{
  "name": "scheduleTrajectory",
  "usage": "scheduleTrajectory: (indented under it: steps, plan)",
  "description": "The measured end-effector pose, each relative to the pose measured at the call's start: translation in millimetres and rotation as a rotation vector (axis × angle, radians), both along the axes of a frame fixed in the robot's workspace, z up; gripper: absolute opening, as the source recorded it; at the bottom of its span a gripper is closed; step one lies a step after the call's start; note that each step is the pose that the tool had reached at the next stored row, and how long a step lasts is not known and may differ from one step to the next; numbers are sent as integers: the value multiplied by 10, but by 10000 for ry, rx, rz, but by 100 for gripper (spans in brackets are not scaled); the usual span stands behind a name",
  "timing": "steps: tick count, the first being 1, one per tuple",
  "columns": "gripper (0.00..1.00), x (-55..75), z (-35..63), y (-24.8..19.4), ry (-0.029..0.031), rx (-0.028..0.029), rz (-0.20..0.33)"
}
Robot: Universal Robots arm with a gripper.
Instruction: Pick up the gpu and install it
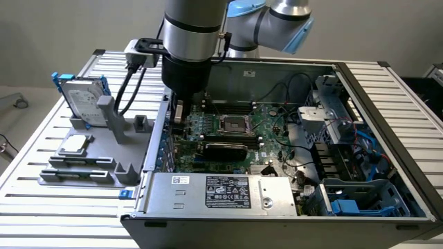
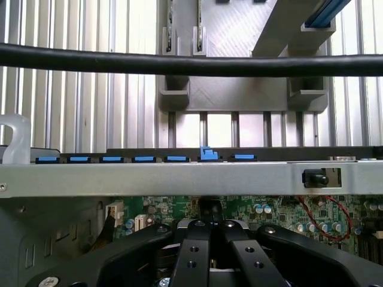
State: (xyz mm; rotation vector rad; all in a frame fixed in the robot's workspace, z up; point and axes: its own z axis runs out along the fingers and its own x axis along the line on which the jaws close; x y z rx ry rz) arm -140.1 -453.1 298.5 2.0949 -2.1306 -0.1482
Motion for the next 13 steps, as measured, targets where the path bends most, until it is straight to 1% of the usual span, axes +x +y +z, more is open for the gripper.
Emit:
scheduleTrajectory:
  steps: [4, 8, 10, 12, 13]
  plan:
    - [11, 0, 21, -5, 15, -3, -1]
    - [11, 0, 59, -22, 29, -23, 0]
    - [11, -2, 63, -37, 29, -53, -1]
    - [11, -7, 63, -51, 29, -112, 0]
    - [11, -9, 63, -56, 30, -151, -1]
